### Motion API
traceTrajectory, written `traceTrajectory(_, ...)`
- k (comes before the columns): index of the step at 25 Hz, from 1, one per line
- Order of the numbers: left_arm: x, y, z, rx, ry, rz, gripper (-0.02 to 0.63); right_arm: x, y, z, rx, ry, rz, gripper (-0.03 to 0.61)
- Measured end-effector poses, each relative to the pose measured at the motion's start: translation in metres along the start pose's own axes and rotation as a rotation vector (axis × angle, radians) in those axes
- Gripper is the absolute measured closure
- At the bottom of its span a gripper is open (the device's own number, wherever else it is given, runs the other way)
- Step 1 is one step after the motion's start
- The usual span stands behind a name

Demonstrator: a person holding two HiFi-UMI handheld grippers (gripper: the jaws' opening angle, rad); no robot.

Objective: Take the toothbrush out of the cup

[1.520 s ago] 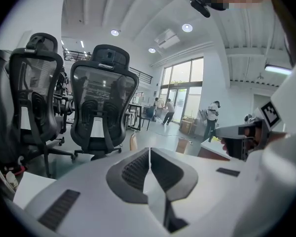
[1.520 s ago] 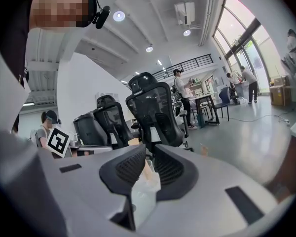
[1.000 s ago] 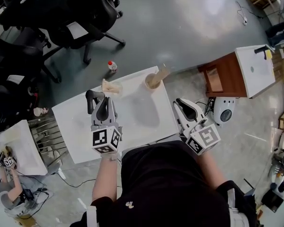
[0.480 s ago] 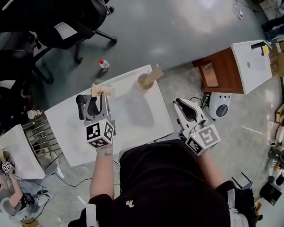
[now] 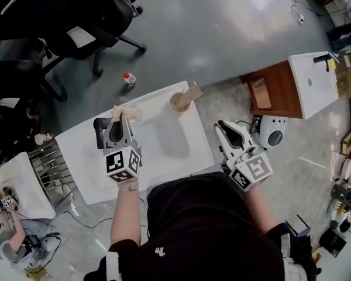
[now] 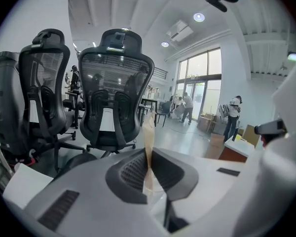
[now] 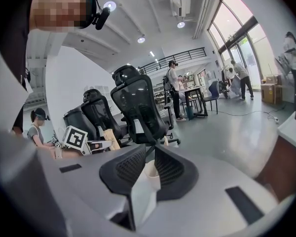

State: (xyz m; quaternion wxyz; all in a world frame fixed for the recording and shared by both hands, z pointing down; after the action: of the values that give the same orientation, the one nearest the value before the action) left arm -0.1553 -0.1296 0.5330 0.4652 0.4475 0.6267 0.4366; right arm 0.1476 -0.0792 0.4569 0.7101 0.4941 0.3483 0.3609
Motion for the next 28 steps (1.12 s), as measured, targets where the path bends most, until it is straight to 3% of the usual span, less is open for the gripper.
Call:
traceTrajectory(11,0.013,-0.039,0.018,-0.041,-0.004,0.055,0.583,-0.001,-0.007,0.004,-0.021,-0.049,0.035,0.509)
traceTrajectory(28,0.091,-0.127,0.047,-0.086,-0.034,0.207,0.584,-0.008,-0.022,-0.027,-0.05,-0.184,0.112,0.509)
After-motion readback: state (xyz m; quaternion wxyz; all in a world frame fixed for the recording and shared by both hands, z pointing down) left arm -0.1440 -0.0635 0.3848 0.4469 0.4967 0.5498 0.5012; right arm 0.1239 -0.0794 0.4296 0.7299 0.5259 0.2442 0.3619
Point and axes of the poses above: the fingertips, and each gripper's own axes: x backward along the fingers, z to its right, y out of its underside, the point moved 2 cm from there along x, backward along the fingers, and after that the axes turned 14 degrees about z, right-handed, at the moved point
